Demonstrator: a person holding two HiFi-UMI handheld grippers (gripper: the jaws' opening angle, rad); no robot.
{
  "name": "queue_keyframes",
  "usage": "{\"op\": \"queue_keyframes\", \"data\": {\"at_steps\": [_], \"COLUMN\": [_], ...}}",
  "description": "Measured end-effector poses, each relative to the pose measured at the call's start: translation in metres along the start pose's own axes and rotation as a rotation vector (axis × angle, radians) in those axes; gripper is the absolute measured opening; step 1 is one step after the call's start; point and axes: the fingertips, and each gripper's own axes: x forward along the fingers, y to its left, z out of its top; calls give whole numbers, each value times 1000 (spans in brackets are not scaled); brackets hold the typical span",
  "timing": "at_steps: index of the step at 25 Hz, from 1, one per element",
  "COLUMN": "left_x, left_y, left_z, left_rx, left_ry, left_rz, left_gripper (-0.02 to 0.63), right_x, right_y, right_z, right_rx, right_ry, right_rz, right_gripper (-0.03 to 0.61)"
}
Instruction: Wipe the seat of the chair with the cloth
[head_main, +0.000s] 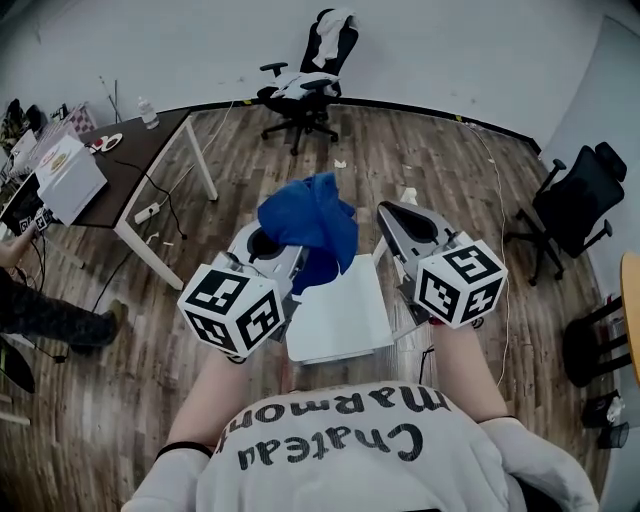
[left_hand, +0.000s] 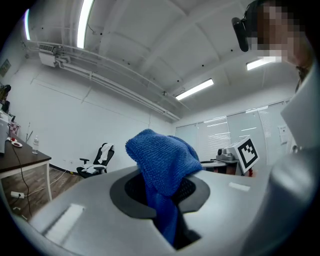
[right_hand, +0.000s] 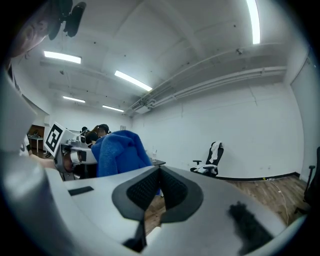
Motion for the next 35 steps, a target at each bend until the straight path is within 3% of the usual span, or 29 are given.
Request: {"op": "queue_keyframes", "data": {"at_steps": [12,35], "left_x": [12,1], "left_y": [-30,-43], "left_z": [-26,-25], "left_rx": [-5,-11], "left_ry": [33,19], "left_rz": [53,128], "left_gripper": [66,66], "right_x": [-30,-47], "right_y": [-20,-23], "right_z": [-27,-33], "right_rx": [5,-3], "right_ry": [44,52], "right_rz": [22,54], "right_gripper": [14,14]}}
